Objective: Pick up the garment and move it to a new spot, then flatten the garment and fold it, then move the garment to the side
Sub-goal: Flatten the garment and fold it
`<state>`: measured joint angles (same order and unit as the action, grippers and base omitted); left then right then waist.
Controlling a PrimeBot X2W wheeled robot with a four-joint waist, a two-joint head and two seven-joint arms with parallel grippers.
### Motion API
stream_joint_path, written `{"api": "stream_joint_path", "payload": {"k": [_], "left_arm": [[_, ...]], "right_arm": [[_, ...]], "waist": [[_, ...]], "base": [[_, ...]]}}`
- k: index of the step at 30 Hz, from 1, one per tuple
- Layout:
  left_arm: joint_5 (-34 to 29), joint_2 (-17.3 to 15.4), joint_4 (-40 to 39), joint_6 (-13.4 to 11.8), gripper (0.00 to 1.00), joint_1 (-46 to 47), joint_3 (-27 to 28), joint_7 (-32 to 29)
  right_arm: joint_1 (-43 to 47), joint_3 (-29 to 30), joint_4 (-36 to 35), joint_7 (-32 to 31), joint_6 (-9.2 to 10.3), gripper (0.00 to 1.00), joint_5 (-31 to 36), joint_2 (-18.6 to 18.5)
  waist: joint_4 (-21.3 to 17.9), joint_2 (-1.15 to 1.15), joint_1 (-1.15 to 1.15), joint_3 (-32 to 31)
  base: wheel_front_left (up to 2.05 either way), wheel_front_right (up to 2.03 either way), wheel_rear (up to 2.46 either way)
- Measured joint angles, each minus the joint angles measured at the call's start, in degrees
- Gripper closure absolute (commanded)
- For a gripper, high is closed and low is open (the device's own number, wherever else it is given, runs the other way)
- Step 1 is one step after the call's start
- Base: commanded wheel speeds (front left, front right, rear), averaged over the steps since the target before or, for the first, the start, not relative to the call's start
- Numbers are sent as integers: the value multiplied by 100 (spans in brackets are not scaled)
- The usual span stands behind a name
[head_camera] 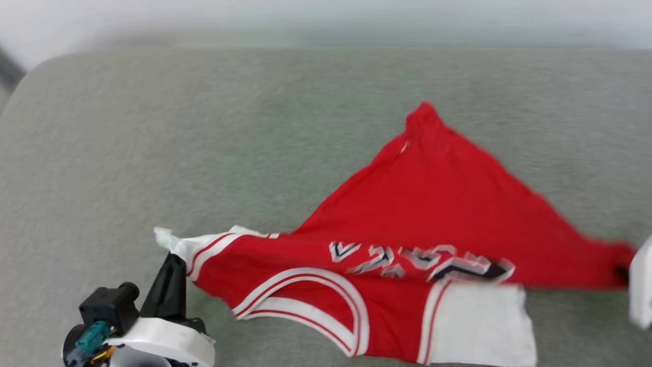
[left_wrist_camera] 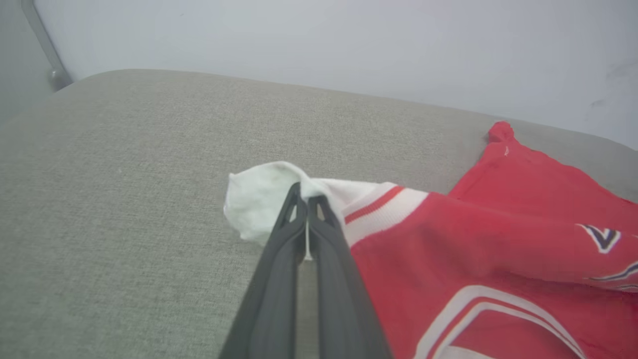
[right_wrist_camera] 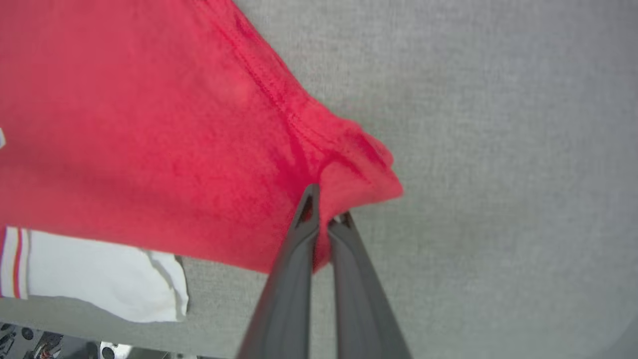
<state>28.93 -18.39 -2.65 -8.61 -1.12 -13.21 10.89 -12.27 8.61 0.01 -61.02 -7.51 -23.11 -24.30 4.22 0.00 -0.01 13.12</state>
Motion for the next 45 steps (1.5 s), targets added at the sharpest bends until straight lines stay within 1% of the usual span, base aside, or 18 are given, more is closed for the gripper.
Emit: {"api": "stream_joint_path", "payload": {"k": [5,6,7,8,9,10,12,14,18,21,22,25,27,29,33,37,41,45], "left_arm": [[-3,-123,-169,-73,100,-80,18,-208],[-4,-158,-211,-107,100,-109,34,-260],[-4,-170,-232,-125,100,-112,43,-267],[-4,-176,-259,-142,100,-118,49,-269],[-4,-182,-278,-156,100,-126,52,-275],[-4,-190,-291,-169,100,-136,55,-296],[-4,-203,-326,-200,100,-158,57,-319],[-4,-210,-365,-207,100,-159,45,-366],[-15,-227,-436,-224,100,-156,12,-424],[-53,-213,-480,-248,100,-118,-52,-445],[-54,-200,-500,-248,100,-86,-76,-452],[-77,-151,-535,-246,100,32,-140,-450],[-104,-108,-565,-241,100,105,-197,-442],[-113,-71,-594,-210,100,216,-245,-430],[-151,34,-583,-137,100,529,-376,-377],[-196,143,-526,-43,100,782,-520,-300],[-203,267,-425,47,100,992,-641,-205],[-193,364,-280,114,100,1171,-717,-130]], "right_arm": [[1212,63,-498,37,1,100,-66,533],[1593,157,-563,59,0,100,-52,764],[1779,160,-592,101,1,100,-25,855],[1933,174,-611,144,1,98,-31,956],[2043,202,-610,175,1,57,-120,1110],[2137,178,-623,248,1,0,-165,1213],[2184,266,-692,603,1,0,-277,1381],[2169,270,-761,1040,1,0,-303,1397],[1682,118,-871,2688,1,0,-312,1302],[1261,47,-591,3761,1,0,-331,1266],[1081,14,-450,3996,1,0,-337,1248],[545,-104,48,4402,1,0,-437,1247],[125,-258,368,4415,1,0,-579,1170],[-335,-333,751,4263,1,0,-715,1076],[-1173,-657,1449,3399,2,0,-836,677],[-1937,-944,1829,2419,1,0,-867,382],[-2419,-1283,2020,1596,1,0,-793,249],[-2722,-1563,2151,1168,1,0,-804,209]], "waist": [[-421,0,0,-130],[-535,0,0,-140],[-574,0,0,-140],[-601,0,0,-134],[-619,0,0,-119],[-632,0,0,-106],[-657,0,0,-93],[-667,0,0,-93],[-664,0,0,-87],[-634,0,0,-68],[-616,0,0,-54],[-539,0,0,4],[-479,0,0,67],[-419,0,0,170],[-232,0,1,400],[-24,0,1,665],[175,0,1,937],[349,0,1,1183]], "base": [[0,0,0],[0,0,0],[0,0,0],[0,0,0],[0,0,0],[0,0,0],[0,0,0],[0,0,0],[0,0,0],[0,0,0],[0,0,0],[0,0,0],[0,0,0],[0,0,0],[0,0,0],[0,0,0],[0,0,0],[0,0,0]]}}
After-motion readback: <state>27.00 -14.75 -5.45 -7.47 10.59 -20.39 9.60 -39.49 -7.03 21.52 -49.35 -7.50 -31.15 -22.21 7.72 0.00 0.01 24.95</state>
